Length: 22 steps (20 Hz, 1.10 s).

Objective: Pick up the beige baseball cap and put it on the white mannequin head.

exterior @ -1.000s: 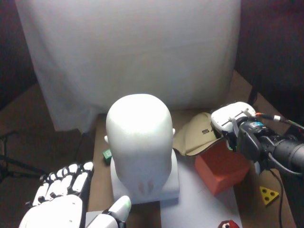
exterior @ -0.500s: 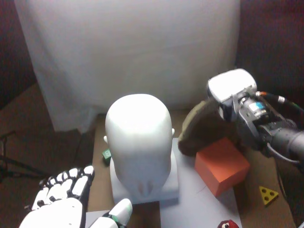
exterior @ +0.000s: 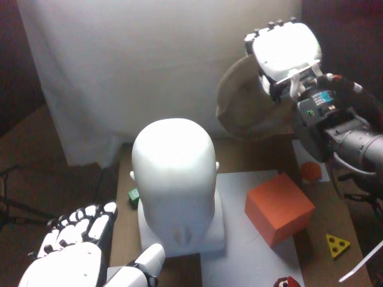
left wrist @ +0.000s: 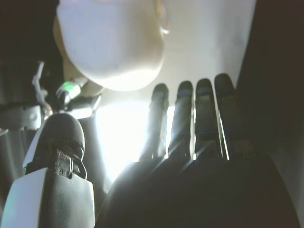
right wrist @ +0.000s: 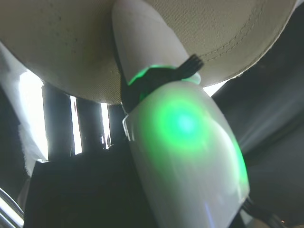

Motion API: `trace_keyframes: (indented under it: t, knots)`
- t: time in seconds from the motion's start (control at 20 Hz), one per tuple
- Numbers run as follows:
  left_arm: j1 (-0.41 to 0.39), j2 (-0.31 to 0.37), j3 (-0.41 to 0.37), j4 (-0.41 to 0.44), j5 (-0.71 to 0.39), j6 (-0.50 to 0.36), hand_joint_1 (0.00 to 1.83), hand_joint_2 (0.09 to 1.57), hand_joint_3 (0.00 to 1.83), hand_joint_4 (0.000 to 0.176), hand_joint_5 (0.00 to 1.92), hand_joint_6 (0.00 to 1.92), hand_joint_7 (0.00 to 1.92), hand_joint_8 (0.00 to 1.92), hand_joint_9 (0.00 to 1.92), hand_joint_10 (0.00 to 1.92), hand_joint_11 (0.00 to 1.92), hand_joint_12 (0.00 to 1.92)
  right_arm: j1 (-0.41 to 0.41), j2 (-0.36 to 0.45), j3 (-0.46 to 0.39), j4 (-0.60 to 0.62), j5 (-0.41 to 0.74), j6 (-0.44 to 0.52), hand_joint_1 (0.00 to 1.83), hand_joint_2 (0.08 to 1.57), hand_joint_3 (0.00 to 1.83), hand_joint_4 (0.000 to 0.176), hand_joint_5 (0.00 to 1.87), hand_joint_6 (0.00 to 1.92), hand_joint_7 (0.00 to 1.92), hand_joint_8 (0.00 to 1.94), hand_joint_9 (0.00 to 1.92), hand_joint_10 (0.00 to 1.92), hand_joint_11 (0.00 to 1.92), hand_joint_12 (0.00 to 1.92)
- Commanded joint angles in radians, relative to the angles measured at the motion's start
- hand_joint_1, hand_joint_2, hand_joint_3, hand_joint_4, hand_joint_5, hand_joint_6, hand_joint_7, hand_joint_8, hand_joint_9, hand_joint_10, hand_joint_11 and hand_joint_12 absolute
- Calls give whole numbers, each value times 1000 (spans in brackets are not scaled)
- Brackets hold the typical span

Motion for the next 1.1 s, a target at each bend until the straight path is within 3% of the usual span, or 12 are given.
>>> trace_keyframes:
  t: [0.0, 0.25, 0.6, 0.8, 1.05]
  knots:
    - [-5, 10, -2, 55, -91, -4, 0, 1138, 1, 63, 96, 0, 65, 0, 57, 1, 0, 308, 33, 15, -26, -57, 198, 2, 1363, 1156, 0, 0, 830, 1132, 870, 1093, 885, 1372, 850, 1476]
    - [-12, 23, -9, 40, -90, 9, 0, 1139, 1, 63, 96, 0, 64, 0, 62, 2, 0, 308, 81, 102, -243, -107, 280, -3, 1362, 1161, 1, 0, 825, 1137, 863, 1120, 867, 1390, 852, 1480]
    - [-10, 42, -32, 33, -91, 44, 0, 1138, 0, 63, 97, 0, 71, 2, 65, 2, 0, 295, 97, 203, -537, -139, 391, -96, 1362, 1160, 0, 0, 831, 1128, 858, 1121, 872, 1390, 859, 1483]
    - [11, 57, -44, 29, -91, 22, 0, 1138, 0, 64, 96, 0, 71, 1, 64, 1, 0, 312, 66, 285, -751, -158, 435, -193, 1362, 1161, 0, 0, 829, 1131, 857, 1121, 872, 1390, 855, 1483]
    - [26, 81, -84, -11, -90, 44, 0, 1138, 0, 63, 100, 2, 73, 1, 68, 2, 0, 317, 1, 322, -906, -162, 505, -371, 1360, 1165, 1, 0, 817, 1145, 847, 1136, 871, 1394, 835, 1487]
